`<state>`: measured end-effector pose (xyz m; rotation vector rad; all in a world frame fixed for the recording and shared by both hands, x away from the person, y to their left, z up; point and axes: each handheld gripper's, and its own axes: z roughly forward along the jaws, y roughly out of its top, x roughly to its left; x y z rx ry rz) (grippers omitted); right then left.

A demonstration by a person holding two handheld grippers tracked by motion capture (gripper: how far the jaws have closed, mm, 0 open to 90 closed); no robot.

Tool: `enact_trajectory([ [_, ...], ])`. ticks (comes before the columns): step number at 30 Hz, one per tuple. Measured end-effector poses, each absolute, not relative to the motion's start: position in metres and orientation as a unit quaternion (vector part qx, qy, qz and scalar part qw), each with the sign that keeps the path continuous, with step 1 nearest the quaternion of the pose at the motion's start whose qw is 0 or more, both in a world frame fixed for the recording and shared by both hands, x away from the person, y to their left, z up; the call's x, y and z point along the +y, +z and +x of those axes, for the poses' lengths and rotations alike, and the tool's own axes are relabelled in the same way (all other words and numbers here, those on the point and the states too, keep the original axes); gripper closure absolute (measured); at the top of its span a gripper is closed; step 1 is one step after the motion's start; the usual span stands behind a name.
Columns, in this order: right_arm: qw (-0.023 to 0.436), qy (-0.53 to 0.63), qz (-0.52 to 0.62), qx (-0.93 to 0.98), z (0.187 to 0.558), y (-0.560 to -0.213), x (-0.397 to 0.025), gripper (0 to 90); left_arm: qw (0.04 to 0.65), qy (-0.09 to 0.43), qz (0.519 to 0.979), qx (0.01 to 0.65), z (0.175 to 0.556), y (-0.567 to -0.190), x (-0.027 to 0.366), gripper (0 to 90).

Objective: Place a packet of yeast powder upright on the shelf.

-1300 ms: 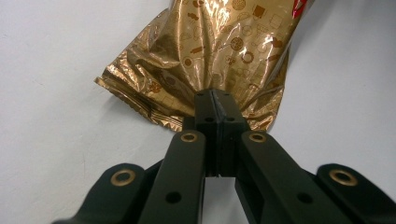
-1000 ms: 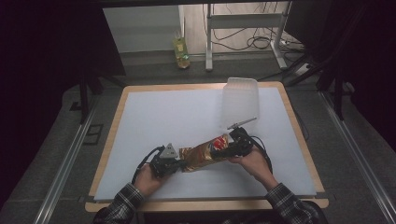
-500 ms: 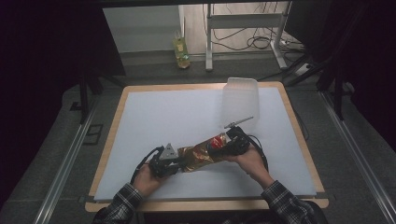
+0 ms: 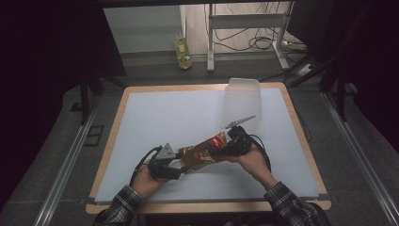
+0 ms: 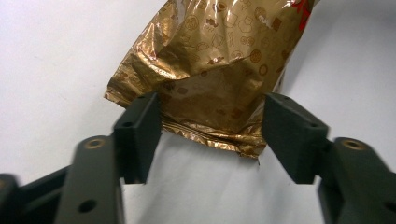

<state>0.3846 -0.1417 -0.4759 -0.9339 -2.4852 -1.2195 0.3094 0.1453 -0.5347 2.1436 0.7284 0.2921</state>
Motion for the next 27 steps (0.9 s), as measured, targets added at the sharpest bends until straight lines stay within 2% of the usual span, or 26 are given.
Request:
enact_trajectory([
  [3,0.102,-0.418,-0.311,-0.847,0.384,-0.471,-0.144,71.1,0.425,0.118,0.85,0.287,0.309,-0.533,0.146,28.3],
  [8,0.088,-0.42,-0.303,-0.851,0.384,-0.464,-0.147,71.1,0.436,0.112,0.847,0.281,0.31,-0.533,0.149,21.2],
  [17,0.057,-0.422,-0.282,-0.86,0.385,-0.447,-0.154,71.1,0.451,0.106,0.842,0.275,0.31,-0.531,0.152,17.2],
  [27,0.02,-0.425,-0.257,-0.868,0.389,-0.431,-0.163,71.1,0.444,0.119,0.844,0.277,0.311,-0.531,0.153,8.9],
])
